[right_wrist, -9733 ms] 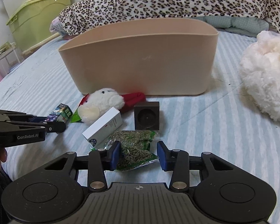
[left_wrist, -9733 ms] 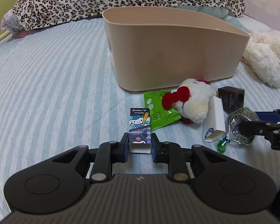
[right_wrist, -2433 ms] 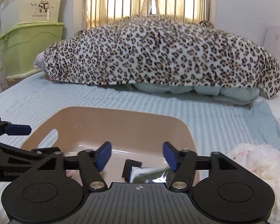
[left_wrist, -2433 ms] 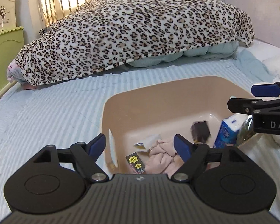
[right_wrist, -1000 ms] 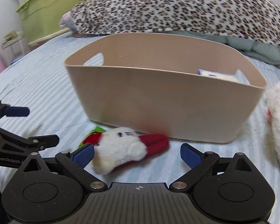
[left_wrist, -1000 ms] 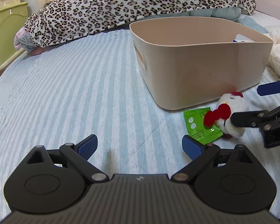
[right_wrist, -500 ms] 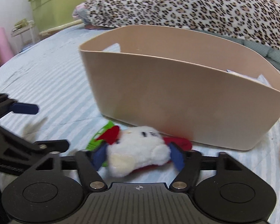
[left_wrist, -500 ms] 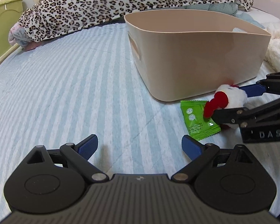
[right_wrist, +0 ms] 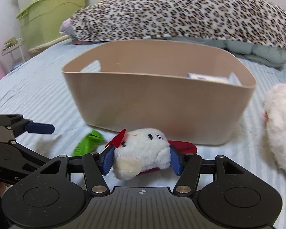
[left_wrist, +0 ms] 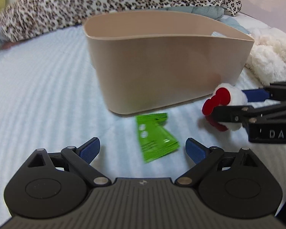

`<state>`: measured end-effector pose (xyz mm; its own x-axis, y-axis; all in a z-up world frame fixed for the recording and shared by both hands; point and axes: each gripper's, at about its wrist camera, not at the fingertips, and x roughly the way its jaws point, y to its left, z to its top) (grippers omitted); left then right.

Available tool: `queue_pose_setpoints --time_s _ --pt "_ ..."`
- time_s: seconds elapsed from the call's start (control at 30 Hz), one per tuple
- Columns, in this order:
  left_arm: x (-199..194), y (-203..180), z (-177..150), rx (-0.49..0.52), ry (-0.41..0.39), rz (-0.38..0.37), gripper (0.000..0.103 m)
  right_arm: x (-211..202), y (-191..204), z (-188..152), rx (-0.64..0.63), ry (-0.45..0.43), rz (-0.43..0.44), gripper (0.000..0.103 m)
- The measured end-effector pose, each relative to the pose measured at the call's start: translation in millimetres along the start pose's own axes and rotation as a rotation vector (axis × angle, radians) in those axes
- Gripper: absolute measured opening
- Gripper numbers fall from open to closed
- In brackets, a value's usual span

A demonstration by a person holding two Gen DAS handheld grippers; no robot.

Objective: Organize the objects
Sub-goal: 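Grasp the green candy packet with the left tool while the right grasps the white plush toy, then drop the candy packet and plush toy into the basket, opening both tools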

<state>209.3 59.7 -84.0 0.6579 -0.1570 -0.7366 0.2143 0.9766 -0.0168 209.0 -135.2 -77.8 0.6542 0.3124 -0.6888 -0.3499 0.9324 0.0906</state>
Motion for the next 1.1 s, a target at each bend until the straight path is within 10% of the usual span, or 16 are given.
queue_pose_setpoints --time_s 0.17,0.4,0.5,1.1 --pt "20 -6 4 -0.017 0.021 0.031 0.092 5 -3 -5 0.011 0.007 -0.009 0.056" --pt "18 -4 9 -0.019 0.006 0.012 0.041 1 -3 -7 0.014 -0.01 -0.004 0.056" --pt "14 -4 8 -0.04 0.003 0.017 0.035 -3 -4 -7 0.016 -0.019 0.0 0.056" --pt "-86 -8 25 -0.022 -0.175 0.041 0.031 -83 -15 16 0.038 -0.206 0.011 0.056"
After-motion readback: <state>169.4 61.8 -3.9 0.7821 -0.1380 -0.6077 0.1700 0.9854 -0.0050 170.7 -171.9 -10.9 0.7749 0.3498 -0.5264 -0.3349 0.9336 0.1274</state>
